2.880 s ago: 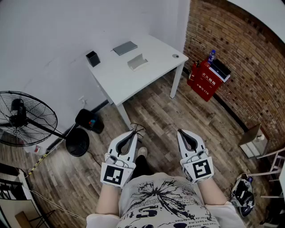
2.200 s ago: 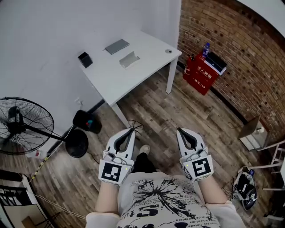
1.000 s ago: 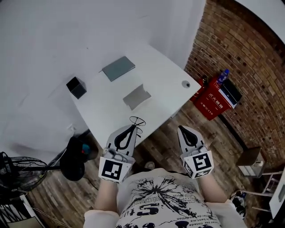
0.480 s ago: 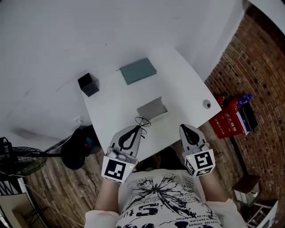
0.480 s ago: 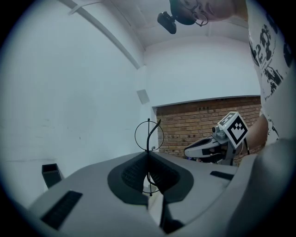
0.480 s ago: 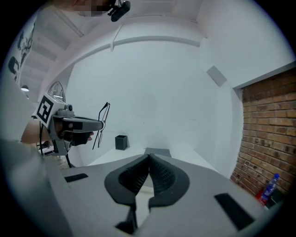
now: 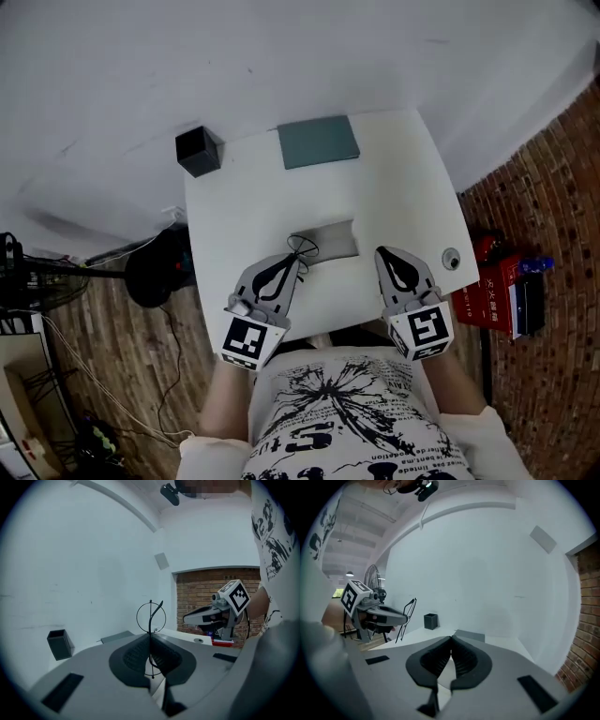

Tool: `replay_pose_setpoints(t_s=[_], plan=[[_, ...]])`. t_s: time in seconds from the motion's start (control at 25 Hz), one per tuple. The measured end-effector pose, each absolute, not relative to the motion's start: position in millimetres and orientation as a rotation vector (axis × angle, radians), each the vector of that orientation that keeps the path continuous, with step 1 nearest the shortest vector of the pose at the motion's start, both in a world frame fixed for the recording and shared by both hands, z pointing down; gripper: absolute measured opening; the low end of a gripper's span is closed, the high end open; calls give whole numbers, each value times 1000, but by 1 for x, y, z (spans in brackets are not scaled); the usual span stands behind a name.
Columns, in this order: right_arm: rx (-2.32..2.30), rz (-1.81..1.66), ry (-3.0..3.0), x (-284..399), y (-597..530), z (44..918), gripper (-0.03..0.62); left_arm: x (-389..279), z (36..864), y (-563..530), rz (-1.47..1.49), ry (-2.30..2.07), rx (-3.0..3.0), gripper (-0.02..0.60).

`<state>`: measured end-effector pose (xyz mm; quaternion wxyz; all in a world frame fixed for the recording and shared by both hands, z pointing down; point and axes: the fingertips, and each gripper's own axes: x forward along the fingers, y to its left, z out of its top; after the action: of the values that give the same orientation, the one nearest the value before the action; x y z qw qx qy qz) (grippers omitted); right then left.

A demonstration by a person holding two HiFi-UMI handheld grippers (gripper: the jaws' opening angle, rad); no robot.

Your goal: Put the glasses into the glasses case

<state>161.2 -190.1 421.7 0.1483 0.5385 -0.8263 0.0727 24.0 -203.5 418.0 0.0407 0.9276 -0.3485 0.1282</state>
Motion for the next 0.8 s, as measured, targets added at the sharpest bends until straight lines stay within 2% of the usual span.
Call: replay_pose_setpoints(t_s=[0.44, 0.8], plan=[[1264, 298, -2476, 193, -228, 477, 15, 71, 503, -230, 904, -1134, 2793, 15], [1212, 344, -2491, 207, -246, 500, 15, 102, 558, -239, 1222, -813, 2795, 15]])
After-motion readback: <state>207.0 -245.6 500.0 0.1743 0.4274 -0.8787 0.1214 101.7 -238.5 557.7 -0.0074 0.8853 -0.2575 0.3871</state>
